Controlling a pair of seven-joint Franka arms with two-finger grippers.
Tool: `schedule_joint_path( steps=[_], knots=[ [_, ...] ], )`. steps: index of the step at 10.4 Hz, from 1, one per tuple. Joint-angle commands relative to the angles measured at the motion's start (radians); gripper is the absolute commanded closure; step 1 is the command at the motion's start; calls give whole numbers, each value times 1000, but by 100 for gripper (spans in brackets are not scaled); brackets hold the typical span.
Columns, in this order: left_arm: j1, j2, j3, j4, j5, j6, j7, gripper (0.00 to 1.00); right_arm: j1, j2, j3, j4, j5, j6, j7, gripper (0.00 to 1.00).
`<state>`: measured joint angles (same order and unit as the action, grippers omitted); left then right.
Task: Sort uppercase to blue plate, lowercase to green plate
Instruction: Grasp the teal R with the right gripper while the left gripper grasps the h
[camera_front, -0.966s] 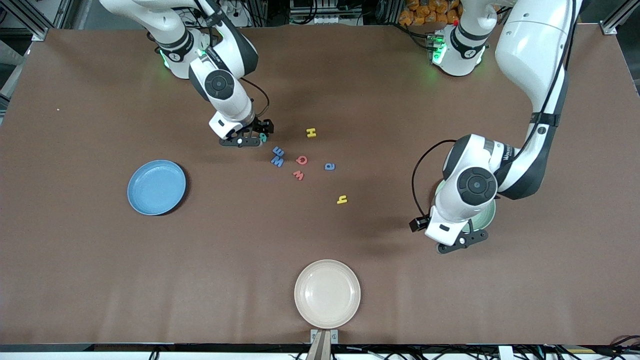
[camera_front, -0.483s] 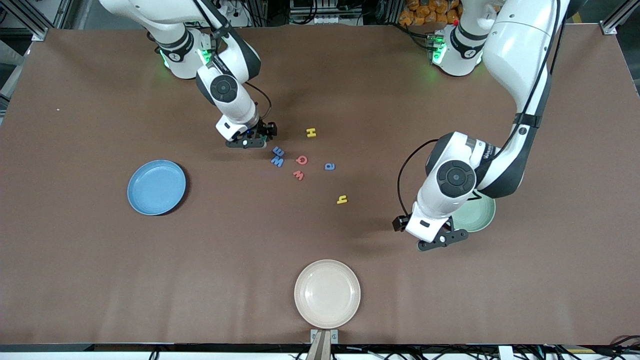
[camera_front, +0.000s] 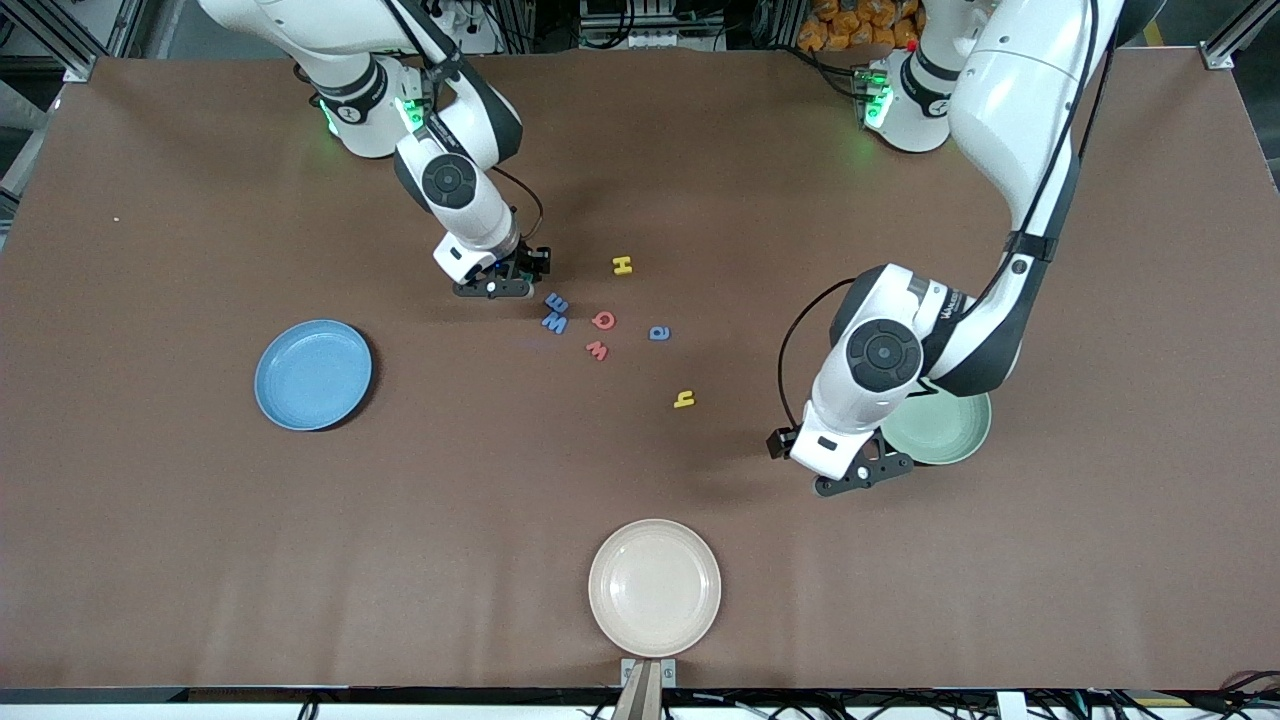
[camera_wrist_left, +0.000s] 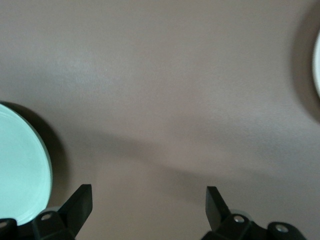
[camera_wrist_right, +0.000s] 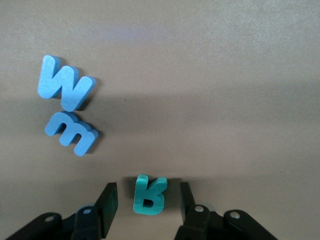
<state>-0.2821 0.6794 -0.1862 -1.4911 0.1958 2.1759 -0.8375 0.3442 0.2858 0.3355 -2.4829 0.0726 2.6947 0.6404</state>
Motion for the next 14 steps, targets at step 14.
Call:
schedule_joint_path(
  steps=[14],
  knots=[
    [-293,92,7,23,54,166,-251,0,27,18,-1,-13,23,-30,74,84]
  ],
)
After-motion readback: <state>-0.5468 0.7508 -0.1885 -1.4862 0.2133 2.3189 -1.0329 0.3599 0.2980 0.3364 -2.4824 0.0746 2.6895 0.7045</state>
